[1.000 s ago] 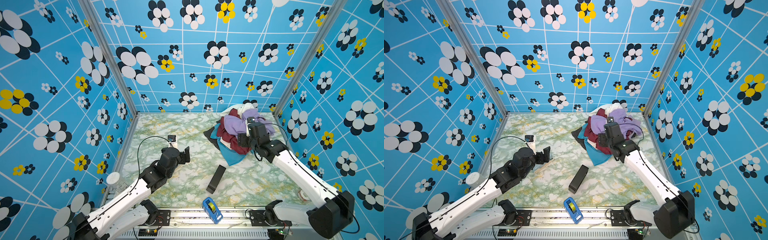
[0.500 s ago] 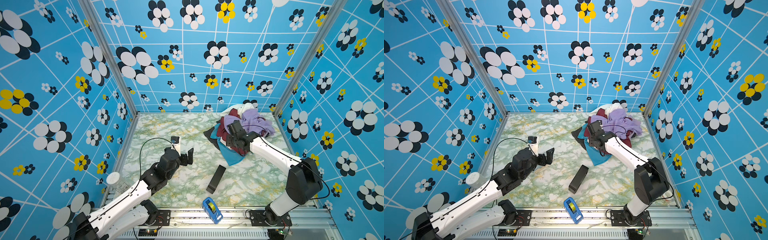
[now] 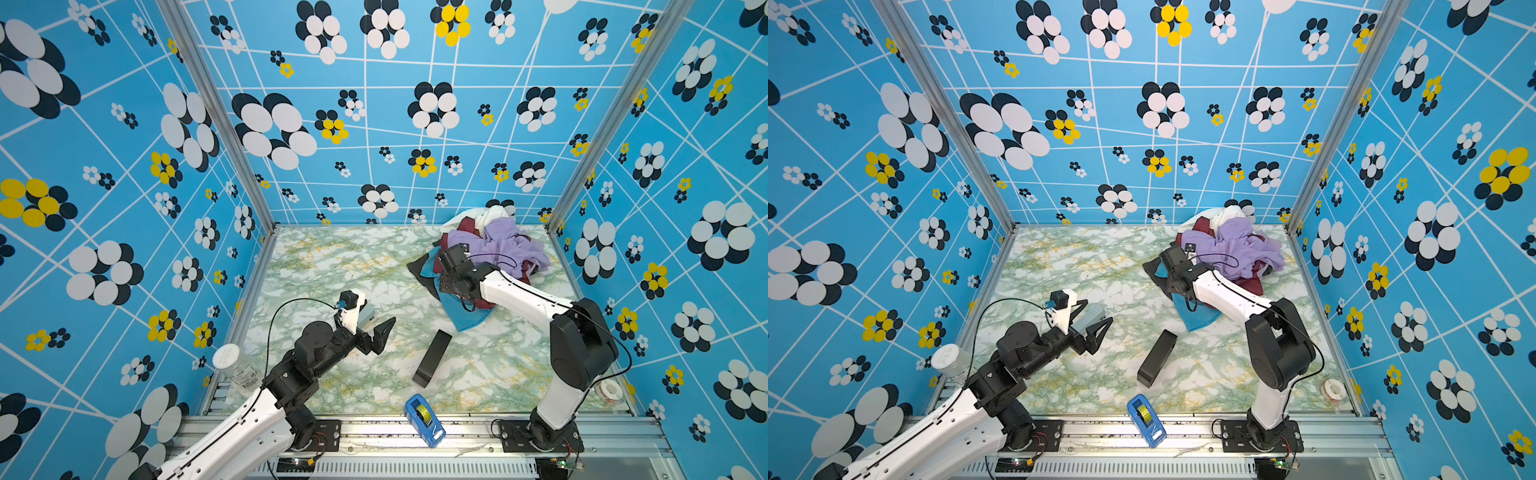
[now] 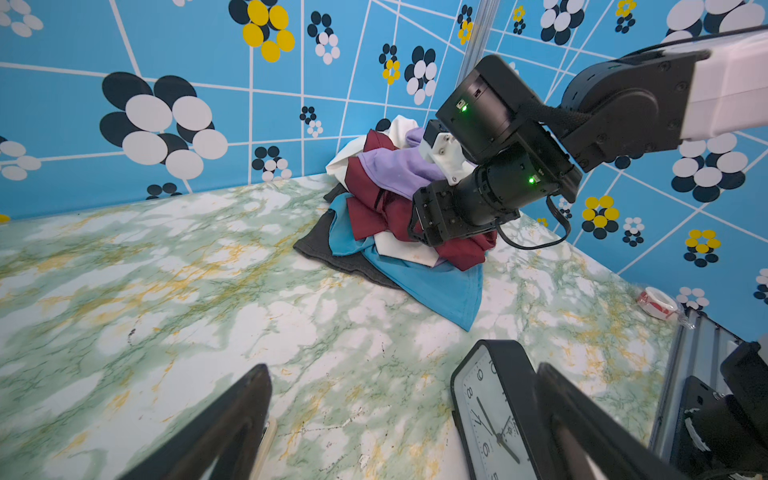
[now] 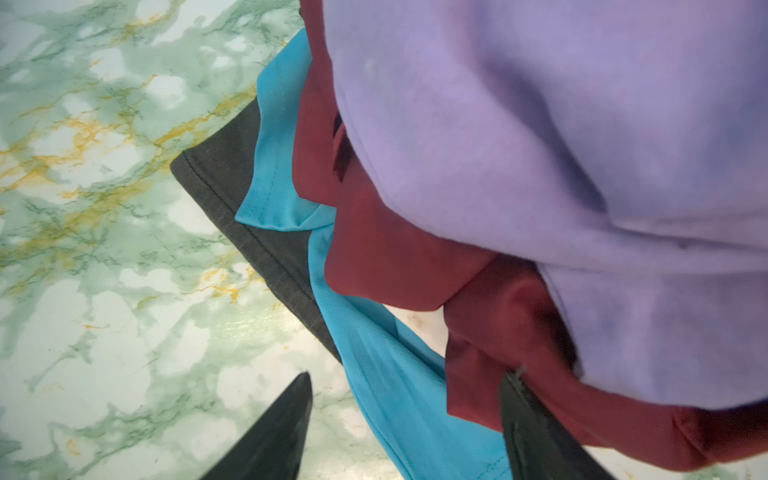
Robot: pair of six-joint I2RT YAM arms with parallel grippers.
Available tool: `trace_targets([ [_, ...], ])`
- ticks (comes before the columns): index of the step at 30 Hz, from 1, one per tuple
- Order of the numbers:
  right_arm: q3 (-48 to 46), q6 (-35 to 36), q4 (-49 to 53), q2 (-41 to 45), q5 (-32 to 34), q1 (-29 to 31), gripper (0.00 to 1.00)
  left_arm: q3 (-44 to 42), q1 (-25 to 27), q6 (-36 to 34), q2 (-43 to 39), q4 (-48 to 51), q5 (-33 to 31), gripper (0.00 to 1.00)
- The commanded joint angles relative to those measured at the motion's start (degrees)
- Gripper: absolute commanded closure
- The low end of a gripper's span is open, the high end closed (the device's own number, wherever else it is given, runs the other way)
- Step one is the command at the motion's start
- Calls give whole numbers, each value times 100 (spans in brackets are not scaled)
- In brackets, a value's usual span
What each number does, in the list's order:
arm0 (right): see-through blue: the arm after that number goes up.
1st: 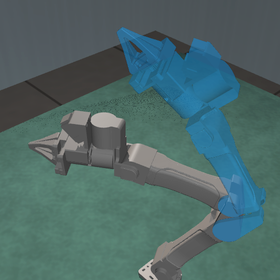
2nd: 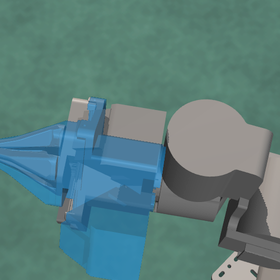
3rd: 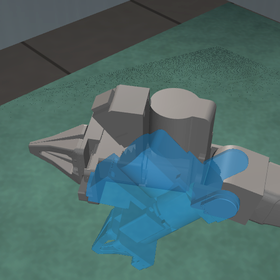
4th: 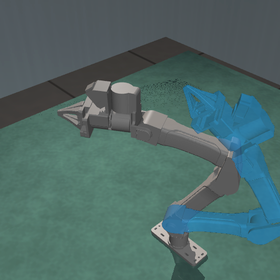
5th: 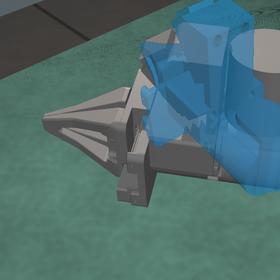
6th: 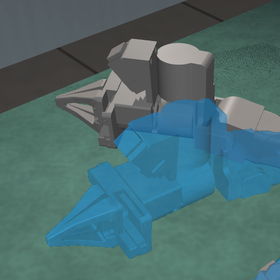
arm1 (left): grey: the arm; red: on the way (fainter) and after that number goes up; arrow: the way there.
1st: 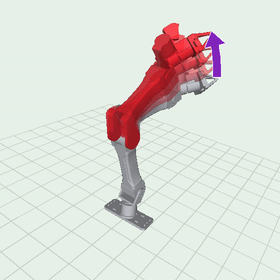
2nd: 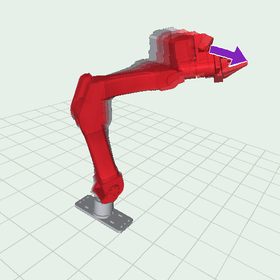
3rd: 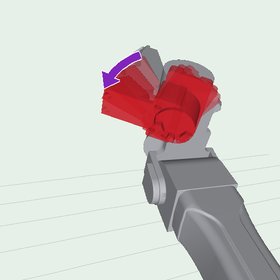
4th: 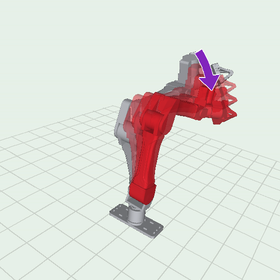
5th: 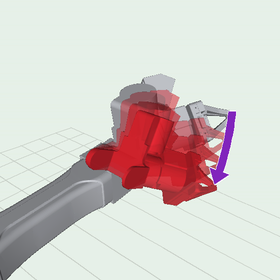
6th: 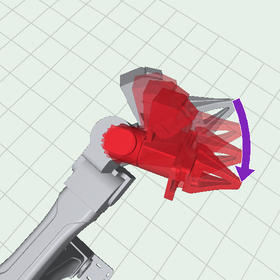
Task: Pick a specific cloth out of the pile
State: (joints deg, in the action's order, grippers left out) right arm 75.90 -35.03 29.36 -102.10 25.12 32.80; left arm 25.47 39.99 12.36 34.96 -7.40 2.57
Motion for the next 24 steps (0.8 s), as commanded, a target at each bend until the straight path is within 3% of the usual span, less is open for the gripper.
trace_targets([
  [1,109,-351,-22,-156,572,16,27,-111,-79,-93,-130,-221,236,1],
  [15,454,-527,-102,-638,1265,16,28,-310,-123,-42,-139,-480,19,1],
  [17,492,-535,-98,-700,1262,16,34,-331,-123,-32,-156,-508,-40,1],
  [24,497,-628,-137,-819,1152,15,68,-437,-138,-21,-318,-543,-116,1],
])
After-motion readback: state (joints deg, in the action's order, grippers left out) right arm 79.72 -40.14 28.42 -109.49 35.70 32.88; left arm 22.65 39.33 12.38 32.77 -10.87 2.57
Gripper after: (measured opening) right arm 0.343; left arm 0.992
